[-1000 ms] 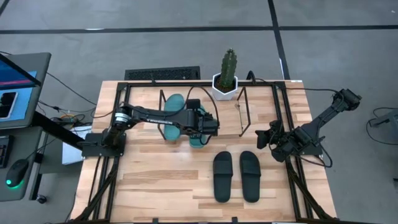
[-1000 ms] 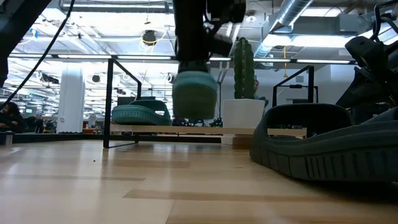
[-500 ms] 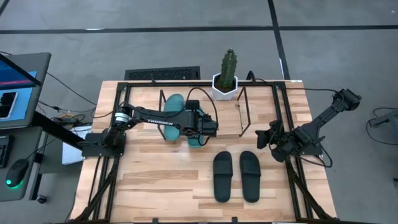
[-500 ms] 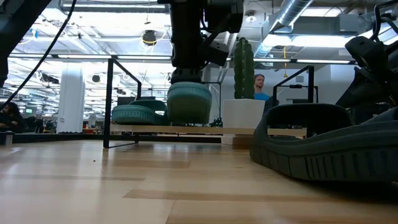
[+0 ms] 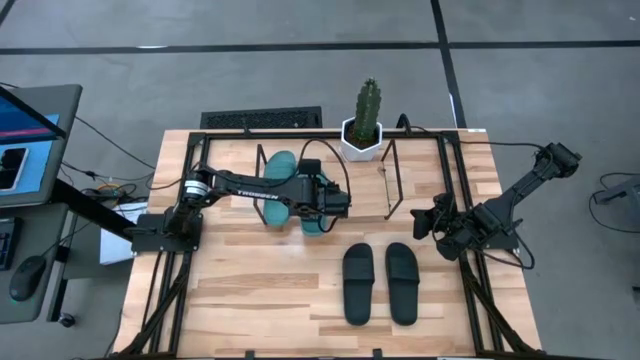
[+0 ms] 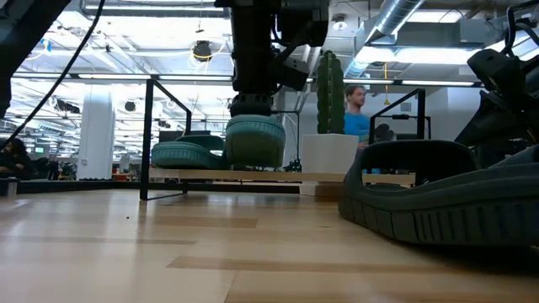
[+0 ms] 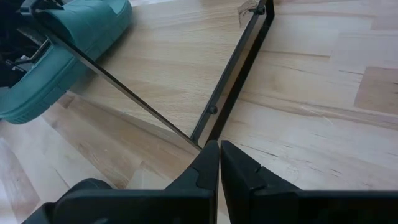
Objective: Pick and place slides into the shelf
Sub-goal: Put the light blue slipper on the shelf, then put the left black slipper on the shelf
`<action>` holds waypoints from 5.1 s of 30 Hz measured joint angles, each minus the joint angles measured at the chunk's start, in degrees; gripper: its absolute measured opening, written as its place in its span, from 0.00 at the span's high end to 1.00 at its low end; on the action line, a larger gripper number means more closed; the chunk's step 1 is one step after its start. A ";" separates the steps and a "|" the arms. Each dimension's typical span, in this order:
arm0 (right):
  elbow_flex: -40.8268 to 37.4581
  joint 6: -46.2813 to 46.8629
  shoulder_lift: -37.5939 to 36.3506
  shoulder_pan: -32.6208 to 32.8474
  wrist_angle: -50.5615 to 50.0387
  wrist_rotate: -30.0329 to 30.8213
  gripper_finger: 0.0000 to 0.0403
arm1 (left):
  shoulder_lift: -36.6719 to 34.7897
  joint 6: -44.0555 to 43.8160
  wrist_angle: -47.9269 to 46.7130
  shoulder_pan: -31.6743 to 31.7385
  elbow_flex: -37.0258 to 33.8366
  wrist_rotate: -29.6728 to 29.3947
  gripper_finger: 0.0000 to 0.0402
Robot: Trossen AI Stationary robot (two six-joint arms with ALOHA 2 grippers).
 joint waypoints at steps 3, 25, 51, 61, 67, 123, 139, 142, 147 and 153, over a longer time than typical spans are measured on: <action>0.00 0.00 0.00 0.00 0.00 0.00 0.98 | 0.00 0.06 0.00 0.36 0.00 -0.12 1.00; 0.00 0.00 0.00 0.00 0.00 0.00 0.98 | 0.00 1.62 -0.04 0.97 0.02 0.57 0.99; 0.00 0.02 0.00 0.00 0.00 0.00 0.98 | 0.00 0.86 -0.09 1.64 0.02 7.55 0.93; 0.00 0.01 0.00 0.00 0.00 0.00 0.98 | 0.00 0.78 -0.11 1.64 0.02 7.54 0.85; 0.00 0.02 0.00 0.00 0.00 0.00 0.98 | 0.00 -0.03 -0.11 1.93 0.02 7.27 0.75; 0.00 0.02 0.00 0.00 0.02 0.00 0.98 | -20.93 -40.76 -4.37 -30.35 1.40 4.26 0.69; 0.00 0.02 0.00 0.00 0.11 0.00 0.98 | -20.72 -32.79 20.68 -48.01 -2.71 -16.17 0.69; 0.00 0.03 0.01 -0.26 1.73 0.17 0.98 | -20.72 -33.26 19.04 -49.65 -5.49 -26.35 0.69; 0.00 0.02 0.00 -0.26 10.77 -0.28 0.98 | -23.36 -48.18 7.31 -50.84 -9.90 -41.95 0.69; 0.00 0.03 0.00 -0.95 25.75 0.61 0.98 | -28.43 -70.38 -12.82 -51.45 -13.46 -42.82 0.69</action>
